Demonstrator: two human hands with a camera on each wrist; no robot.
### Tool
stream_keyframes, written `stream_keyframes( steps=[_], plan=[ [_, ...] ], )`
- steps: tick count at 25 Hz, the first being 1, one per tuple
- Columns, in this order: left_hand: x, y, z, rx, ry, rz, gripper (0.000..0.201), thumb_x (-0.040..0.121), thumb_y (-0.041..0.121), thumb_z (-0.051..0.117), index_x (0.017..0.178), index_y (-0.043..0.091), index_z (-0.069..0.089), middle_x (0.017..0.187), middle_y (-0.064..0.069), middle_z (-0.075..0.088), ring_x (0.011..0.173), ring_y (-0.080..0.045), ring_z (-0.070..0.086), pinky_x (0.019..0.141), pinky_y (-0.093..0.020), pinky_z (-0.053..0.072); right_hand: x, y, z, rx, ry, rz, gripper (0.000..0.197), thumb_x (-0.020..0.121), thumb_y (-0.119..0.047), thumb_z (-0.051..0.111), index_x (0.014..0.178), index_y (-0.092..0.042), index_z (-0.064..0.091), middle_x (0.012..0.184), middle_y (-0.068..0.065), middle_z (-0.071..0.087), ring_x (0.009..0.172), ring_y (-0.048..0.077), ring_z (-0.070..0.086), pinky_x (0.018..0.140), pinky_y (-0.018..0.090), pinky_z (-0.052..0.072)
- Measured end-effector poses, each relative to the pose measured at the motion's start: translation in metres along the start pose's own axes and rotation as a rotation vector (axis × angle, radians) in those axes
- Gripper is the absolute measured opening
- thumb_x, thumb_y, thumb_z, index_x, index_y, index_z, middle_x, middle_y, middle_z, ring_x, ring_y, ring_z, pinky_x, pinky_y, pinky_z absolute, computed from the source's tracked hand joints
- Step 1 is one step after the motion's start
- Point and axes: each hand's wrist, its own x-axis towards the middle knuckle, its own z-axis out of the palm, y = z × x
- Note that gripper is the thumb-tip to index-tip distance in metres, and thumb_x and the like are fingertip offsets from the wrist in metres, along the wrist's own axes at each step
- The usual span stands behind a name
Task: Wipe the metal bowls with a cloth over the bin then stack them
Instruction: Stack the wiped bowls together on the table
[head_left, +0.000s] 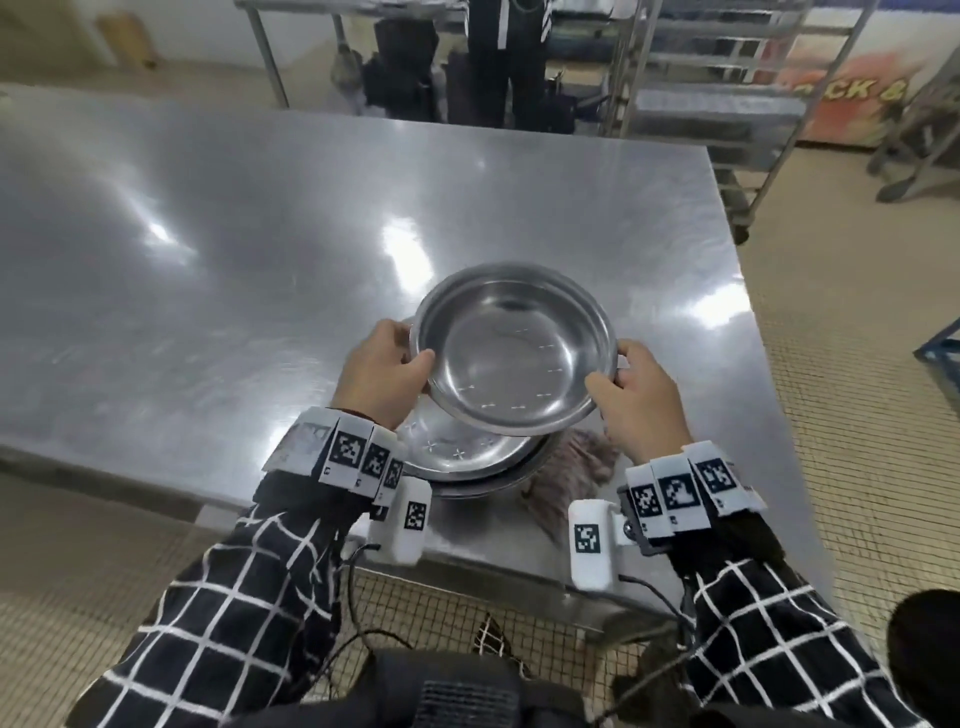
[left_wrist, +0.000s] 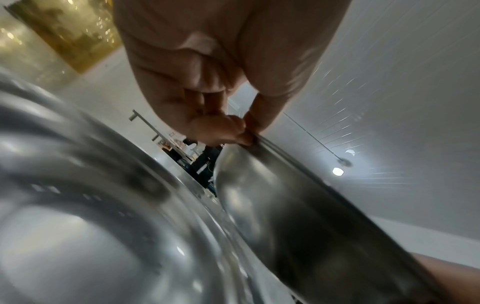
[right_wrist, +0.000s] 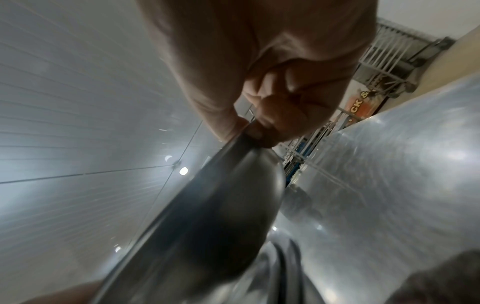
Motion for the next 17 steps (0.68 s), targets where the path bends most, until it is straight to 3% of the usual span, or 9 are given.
stream_keyframes(
  steps=[3, 5, 8, 10, 11, 13, 15, 17],
  plan=[
    [0.007, -0.027, -0.028, 0.102, -0.058, -0.028, 0.03, 0.093, 0.023, 0.056, 0.118, 0.01, 0.048, 0.095, -0.009, 0.068, 0.08, -0.019, 0.064, 0.067, -0.029, 0.048, -0.007, -0.013, 0.038, -0.124, -0.029, -0.004, 0.013, 0.089, -0.014, 0.052, 0.101, -0.018, 0.054, 0.077, 0.001, 0.058, 0.061, 0.01, 0.048, 0.053, 0.021, 0.039],
    [0.013, -0.046, -0.039, 0.17, -0.092, -0.027, 0.033, 0.092, 0.025, 0.057, 0.119, 0.008, 0.049, 0.093, -0.008, 0.068, 0.087, -0.021, 0.064, 0.069, -0.03, 0.047, -0.012, -0.015, 0.059, -0.16, -0.04, 0.033, 0.023, 0.09, -0.014, 0.051, 0.113, -0.019, 0.054, 0.077, 0.001, 0.058, 0.061, 0.008, 0.049, 0.051, 0.019, 0.037],
    [0.019, -0.069, -0.044, 0.31, -0.164, -0.031, 0.033, 0.087, 0.03, 0.061, 0.113, 0.012, 0.052, 0.09, -0.005, 0.067, 0.085, -0.019, 0.062, 0.064, -0.027, 0.041, -0.018, -0.015, 0.081, -0.282, -0.002, 0.097, 0.05, 0.093, -0.016, 0.049, 0.14, -0.025, 0.036, 0.078, 0.002, 0.058, 0.058, 0.005, 0.047, 0.048, 0.018, 0.027],
    [0.019, -0.079, -0.041, 0.372, -0.167, -0.017, 0.038, 0.077, 0.033, 0.065, 0.109, 0.019, 0.051, 0.095, -0.003, 0.064, 0.088, -0.02, 0.061, 0.069, -0.03, 0.046, -0.022, -0.013, 0.088, -0.391, 0.052, 0.105, 0.056, 0.094, -0.019, 0.049, 0.146, -0.023, 0.026, 0.086, 0.003, 0.06, 0.061, 0.004, 0.046, 0.051, 0.018, 0.024],
    [0.02, -0.083, -0.039, 0.386, -0.161, -0.01, 0.044, 0.073, 0.035, 0.067, 0.111, 0.02, 0.05, 0.102, -0.004, 0.06, 0.093, -0.022, 0.06, 0.076, -0.034, 0.049, -0.025, -0.012, 0.091, -0.434, 0.085, 0.101, 0.057, 0.094, -0.02, 0.05, 0.145, -0.022, 0.026, 0.093, 0.004, 0.06, 0.066, 0.007, 0.05, 0.056, 0.02, 0.031],
    [0.02, -0.085, -0.036, 0.357, -0.16, -0.03, 0.059, 0.071, 0.036, 0.069, 0.123, 0.02, 0.045, 0.12, -0.007, 0.045, 0.104, -0.028, 0.055, 0.089, -0.039, 0.048, -0.029, -0.005, 0.096, -0.487, 0.168, 0.113, 0.061, 0.089, -0.027, 0.058, 0.142, -0.021, 0.029, 0.114, 0.007, 0.05, 0.09, 0.02, 0.056, 0.078, 0.034, 0.048],
    [0.022, -0.086, -0.034, 0.258, -0.176, -0.088, 0.076, 0.072, 0.034, 0.072, 0.136, 0.021, 0.032, 0.129, -0.009, 0.035, 0.109, -0.031, 0.051, 0.095, -0.04, 0.045, -0.028, 0.003, 0.097, -0.441, 0.222, 0.198, 0.069, 0.081, -0.036, 0.066, 0.139, -0.019, 0.031, 0.126, 0.009, 0.035, 0.105, 0.029, 0.053, 0.093, 0.048, 0.047],
    [0.024, -0.087, -0.034, 0.139, -0.208, -0.173, 0.081, 0.073, 0.031, 0.072, 0.14, 0.019, 0.028, 0.127, -0.01, 0.042, 0.108, -0.03, 0.054, 0.093, -0.038, 0.044, -0.025, 0.005, 0.097, -0.35, 0.212, 0.312, 0.074, 0.077, -0.039, 0.068, 0.138, -0.017, 0.032, 0.131, 0.01, 0.031, 0.112, 0.035, 0.05, 0.097, 0.049, 0.045]
  ],
)
